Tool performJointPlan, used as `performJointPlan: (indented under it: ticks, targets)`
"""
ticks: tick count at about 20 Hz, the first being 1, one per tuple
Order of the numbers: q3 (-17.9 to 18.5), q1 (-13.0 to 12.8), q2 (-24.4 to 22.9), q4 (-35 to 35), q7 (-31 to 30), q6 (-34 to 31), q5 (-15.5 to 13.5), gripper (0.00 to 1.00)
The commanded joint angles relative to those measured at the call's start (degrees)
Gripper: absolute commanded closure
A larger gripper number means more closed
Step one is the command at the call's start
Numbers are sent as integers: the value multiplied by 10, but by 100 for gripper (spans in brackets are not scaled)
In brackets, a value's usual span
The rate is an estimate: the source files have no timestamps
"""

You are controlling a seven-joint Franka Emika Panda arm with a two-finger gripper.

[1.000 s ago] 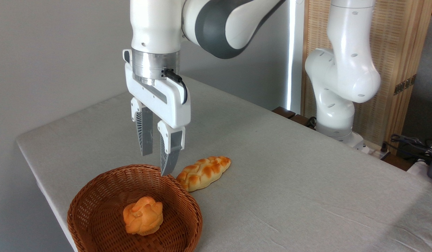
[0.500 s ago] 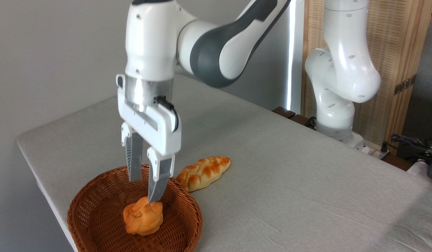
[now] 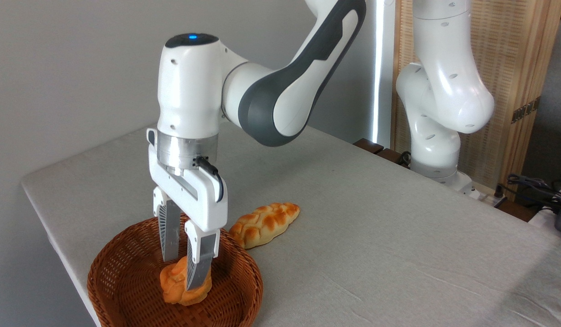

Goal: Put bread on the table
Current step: 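Close the gripper on the orange bun and lift it from the basket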

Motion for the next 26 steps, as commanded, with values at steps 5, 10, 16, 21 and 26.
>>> performJointPlan:
  ticks: [5, 10, 16, 21, 26]
  targets:
    - [6, -3, 20, 4, 8, 10, 20, 0]
    - [5, -3, 22, 2, 10, 9, 42, 11]
    - [5, -3, 22, 2, 11, 9, 42, 57]
    - [5, -2, 22, 3, 14, 9, 42, 56]
    - [5, -2, 21, 4, 13, 10, 42, 56]
